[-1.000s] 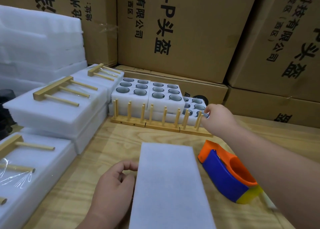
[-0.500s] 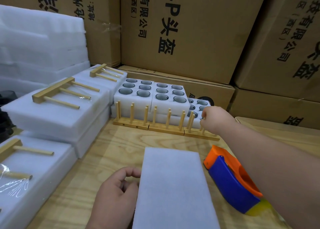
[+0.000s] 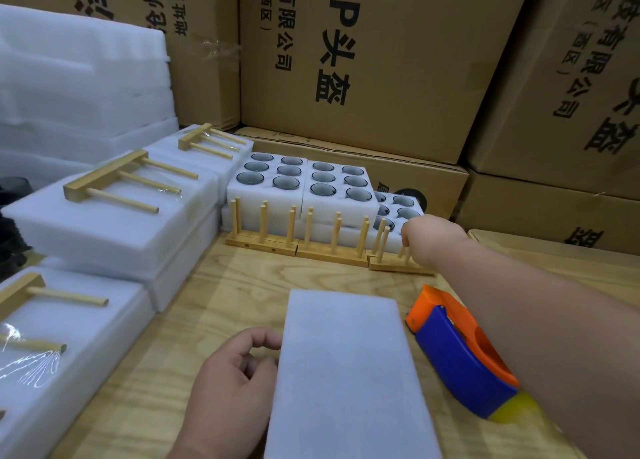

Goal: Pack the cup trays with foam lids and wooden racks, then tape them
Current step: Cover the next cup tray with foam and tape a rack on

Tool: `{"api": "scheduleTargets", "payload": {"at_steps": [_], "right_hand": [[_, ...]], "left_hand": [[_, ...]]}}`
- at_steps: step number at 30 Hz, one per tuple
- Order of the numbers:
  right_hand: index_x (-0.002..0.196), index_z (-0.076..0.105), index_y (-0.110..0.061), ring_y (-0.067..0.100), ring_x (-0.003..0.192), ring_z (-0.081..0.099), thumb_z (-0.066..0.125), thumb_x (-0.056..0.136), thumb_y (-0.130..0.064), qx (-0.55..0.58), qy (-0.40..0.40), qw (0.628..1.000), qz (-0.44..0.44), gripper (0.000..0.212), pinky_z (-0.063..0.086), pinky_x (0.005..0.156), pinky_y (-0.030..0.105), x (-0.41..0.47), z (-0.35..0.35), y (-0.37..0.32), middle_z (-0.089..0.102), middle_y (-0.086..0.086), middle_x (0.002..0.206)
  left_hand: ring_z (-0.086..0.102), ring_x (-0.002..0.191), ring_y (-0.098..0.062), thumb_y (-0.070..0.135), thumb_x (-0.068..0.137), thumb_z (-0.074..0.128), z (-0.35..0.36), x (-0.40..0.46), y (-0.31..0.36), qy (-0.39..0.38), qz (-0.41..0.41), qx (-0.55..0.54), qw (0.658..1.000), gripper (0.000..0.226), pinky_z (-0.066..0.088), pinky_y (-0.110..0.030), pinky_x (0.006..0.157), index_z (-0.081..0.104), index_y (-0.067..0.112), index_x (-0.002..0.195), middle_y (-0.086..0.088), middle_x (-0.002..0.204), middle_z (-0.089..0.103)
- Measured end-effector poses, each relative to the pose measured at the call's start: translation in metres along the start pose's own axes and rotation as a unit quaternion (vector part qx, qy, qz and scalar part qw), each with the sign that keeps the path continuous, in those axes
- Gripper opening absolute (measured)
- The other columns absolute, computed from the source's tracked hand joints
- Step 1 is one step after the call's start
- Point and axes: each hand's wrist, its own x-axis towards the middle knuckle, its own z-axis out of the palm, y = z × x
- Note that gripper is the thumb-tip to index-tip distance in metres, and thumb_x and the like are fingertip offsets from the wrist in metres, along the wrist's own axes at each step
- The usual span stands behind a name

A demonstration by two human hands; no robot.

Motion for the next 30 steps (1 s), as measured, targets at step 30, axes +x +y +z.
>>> {"api": "scheduleTargets", "payload": {"at_steps": [30], "right_hand": [[0.09, 0.068, -0.04, 0.006, 0.084, 0.062, 0.066, 0.095, -0.04, 0.148, 0.197, 0.95, -0.193, 0.005, 0.053, 0.066, 0.03, -0.165, -0.091, 0.02, 0.065, -0.02, 0.086]], "left_hand": [[0.054, 0.046, -0.015, 0.029, 0.06, 0.06, 0.002, -0.011, 0.018, 0.004, -0.013, -0.001, 1.0, 0.031, 0.043, -0.028, 0.05, 0.075, 0.035, 0.087, -0.002, 0.052, 0.059]]}}
